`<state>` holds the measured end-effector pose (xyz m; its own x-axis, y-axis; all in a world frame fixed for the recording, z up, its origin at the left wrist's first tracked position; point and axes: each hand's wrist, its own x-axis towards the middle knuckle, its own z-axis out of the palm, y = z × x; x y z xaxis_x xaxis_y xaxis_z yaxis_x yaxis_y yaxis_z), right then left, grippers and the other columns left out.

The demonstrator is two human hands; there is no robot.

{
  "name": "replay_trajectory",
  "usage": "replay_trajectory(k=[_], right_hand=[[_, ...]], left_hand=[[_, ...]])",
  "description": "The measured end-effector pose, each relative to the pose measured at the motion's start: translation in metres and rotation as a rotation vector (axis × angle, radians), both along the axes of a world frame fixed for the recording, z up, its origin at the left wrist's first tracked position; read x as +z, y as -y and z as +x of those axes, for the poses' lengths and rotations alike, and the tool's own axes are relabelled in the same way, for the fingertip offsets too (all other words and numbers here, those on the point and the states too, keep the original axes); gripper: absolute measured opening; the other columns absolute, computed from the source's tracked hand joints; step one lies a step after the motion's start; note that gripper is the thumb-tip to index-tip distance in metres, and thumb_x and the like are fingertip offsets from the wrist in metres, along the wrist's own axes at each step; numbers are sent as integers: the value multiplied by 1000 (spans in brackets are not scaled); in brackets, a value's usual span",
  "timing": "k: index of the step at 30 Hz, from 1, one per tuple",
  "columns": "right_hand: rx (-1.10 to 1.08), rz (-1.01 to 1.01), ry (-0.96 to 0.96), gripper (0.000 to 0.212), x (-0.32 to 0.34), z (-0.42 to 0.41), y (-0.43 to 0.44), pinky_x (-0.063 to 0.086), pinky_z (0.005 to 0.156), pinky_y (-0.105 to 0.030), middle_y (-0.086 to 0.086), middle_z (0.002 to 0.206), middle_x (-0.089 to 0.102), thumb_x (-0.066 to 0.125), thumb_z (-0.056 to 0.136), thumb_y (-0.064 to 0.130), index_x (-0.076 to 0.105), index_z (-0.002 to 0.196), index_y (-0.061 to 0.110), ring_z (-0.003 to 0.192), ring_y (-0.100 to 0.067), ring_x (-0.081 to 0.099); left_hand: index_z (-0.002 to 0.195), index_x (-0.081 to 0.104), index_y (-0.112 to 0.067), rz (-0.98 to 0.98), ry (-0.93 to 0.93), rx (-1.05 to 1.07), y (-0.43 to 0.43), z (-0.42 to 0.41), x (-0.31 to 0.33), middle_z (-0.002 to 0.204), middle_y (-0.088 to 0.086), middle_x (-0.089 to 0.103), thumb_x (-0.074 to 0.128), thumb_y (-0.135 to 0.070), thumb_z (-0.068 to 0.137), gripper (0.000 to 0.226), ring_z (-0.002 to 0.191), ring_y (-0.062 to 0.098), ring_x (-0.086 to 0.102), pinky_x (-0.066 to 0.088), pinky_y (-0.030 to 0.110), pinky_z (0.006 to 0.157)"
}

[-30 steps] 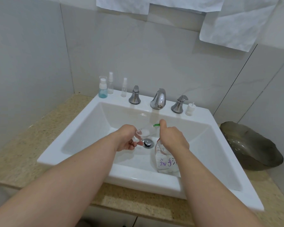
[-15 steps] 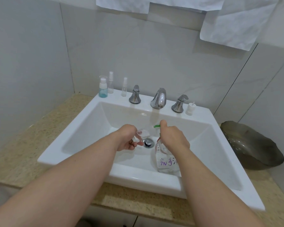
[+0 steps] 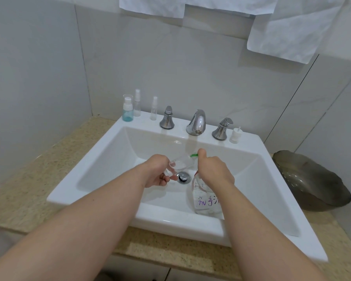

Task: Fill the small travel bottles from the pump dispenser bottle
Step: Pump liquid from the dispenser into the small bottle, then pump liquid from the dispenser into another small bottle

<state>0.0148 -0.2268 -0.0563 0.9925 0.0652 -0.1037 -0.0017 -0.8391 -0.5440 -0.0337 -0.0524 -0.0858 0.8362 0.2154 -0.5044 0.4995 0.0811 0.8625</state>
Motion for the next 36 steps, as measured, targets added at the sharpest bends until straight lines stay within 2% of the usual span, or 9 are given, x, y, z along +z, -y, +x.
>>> replay_trajectory(k=[9, 14, 19, 23, 26, 29, 32, 34, 36], right_hand=[[23, -4, -1, 63, -1, 3, 0, 42, 70, -34, -5, 96, 68, 19, 91, 51, 68, 93, 11, 84, -22, 58], [17, 11, 0, 68, 0, -3, 4, 43, 72, -35, -6, 93, 67, 17, 94, 59, 64, 88, 11, 85, -24, 60], [52, 167, 9, 91, -2, -7, 5, 48, 80, -39, -4, 89, 69, 10, 94, 79, 75, 82, 17, 89, -26, 64], [65, 312, 5, 89, -5, -8, 9, 50, 85, -39, 1, 81, 67, 16, 99, 74, 81, 73, 19, 82, -21, 60], [22, 415, -11, 87, -6, -5, 12, 49, 78, -38, -3, 81, 68, 21, 100, 73, 80, 66, 19, 79, -24, 60], [-24, 503, -59, 84, -7, -3, 14, 41, 71, -35, -7, 87, 67, 22, 100, 73, 79, 73, 16, 79, -24, 58], [6, 589, -124, 77, -6, -4, 16, 40, 75, -31, -4, 100, 74, 20, 100, 74, 78, 90, 25, 93, -22, 63], [-34, 673, -151, 76, -1, -9, 16, 39, 77, -32, -2, 99, 72, 19, 102, 69, 76, 97, 20, 92, -18, 60], [-159, 712, -62, 66, 9, -16, 20, 37, 81, -34, 3, 95, 66, 23, 107, 60, 72, 100, 16, 91, -18, 58]], left_hand=[[108, 61, -3, 12, -13, -17, 0, 1, -2, 87, 22, 73, 38, -11, 101, 25, 45, 16, 44, 40, 24, 50], [109, 63, -6, -16, -5, 3, 0, 0, -1, 93, 22, 72, 35, -10, 100, 30, 48, 17, 44, 41, 25, 50], [100, 63, -10, -73, 18, 30, 1, -3, 5, 88, 14, 65, 33, -20, 108, 33, 54, 19, 39, 36, 27, 54], [92, 60, -15, -96, -42, 88, 0, -5, 5, 84, 12, 60, 33, -17, 106, 30, 52, 16, 32, 28, 25, 54], [88, 63, -16, -75, -78, 126, -3, -5, 5, 81, 10, 57, 33, -9, 96, 32, 45, 15, 29, 24, 22, 48], [89, 63, -15, -106, -77, 150, -5, -4, 5, 76, 8, 54, 37, -7, 91, 27, 42, 14, 25, 21, 19, 43], [85, 60, -16, -128, -61, 121, -3, -6, 10, 69, 6, 51, 43, -7, 92, 20, 45, 13, 22, 18, 19, 42], [84, 62, -16, -136, -31, 100, -1, -9, 14, 70, 7, 50, 43, -8, 94, 24, 47, 13, 21, 17, 21, 45], [83, 58, -16, -173, -8, 75, 4, -13, 21, 70, 6, 50, 45, -9, 94, 18, 50, 13, 21, 16, 23, 48]])
